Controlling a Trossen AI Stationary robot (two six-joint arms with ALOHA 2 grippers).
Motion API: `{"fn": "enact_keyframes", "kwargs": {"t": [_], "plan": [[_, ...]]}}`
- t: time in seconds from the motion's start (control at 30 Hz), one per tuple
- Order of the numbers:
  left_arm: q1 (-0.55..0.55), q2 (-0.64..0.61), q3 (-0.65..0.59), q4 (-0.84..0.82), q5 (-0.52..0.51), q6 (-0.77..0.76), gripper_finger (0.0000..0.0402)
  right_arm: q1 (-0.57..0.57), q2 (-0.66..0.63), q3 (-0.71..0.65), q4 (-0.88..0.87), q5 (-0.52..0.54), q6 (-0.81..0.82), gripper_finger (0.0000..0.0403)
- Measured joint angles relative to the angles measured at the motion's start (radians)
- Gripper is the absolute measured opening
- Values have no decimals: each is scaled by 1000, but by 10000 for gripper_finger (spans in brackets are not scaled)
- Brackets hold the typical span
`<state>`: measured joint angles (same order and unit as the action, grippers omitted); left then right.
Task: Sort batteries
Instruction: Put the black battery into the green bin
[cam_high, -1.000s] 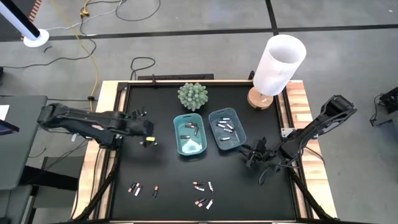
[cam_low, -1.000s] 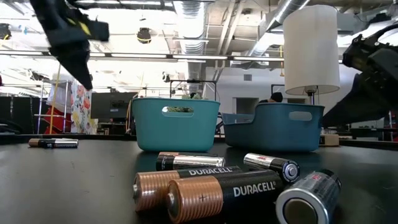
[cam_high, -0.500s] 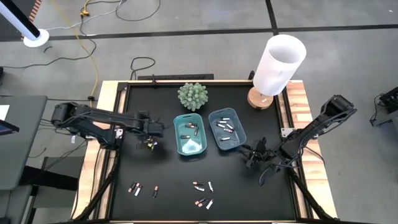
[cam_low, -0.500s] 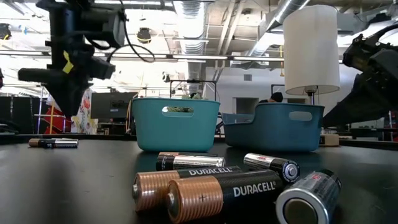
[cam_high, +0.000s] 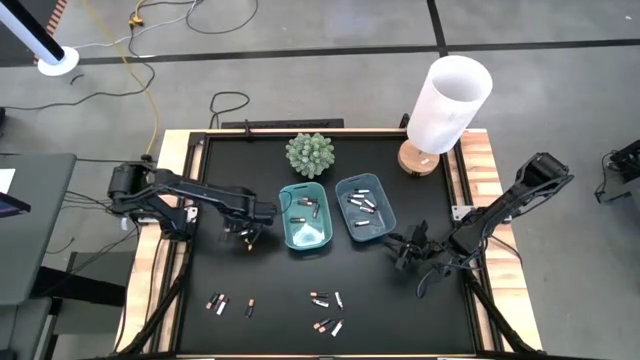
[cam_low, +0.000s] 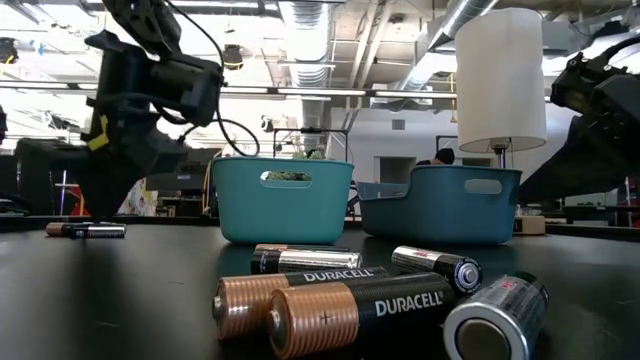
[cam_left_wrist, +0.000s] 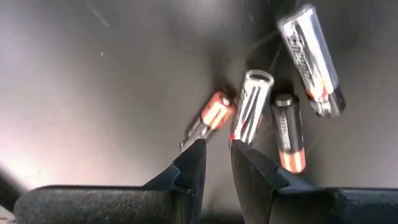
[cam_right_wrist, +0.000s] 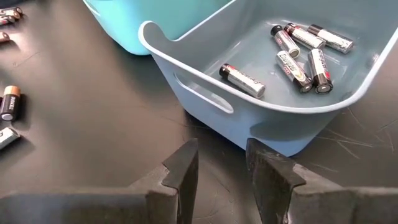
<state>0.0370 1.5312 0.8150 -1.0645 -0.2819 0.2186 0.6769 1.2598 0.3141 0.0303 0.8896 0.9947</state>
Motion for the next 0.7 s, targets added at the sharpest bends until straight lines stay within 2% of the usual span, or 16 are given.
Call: {"fn": "enact_keyframes", "kwargs": {"t": [0.33,0.7], "plan": [[99,8,-2,30,12,28,70,1,0,0,10,0,0,150],[148,8,-2,92,43,109,70,1,0,0,22,-1,0,150]]}}
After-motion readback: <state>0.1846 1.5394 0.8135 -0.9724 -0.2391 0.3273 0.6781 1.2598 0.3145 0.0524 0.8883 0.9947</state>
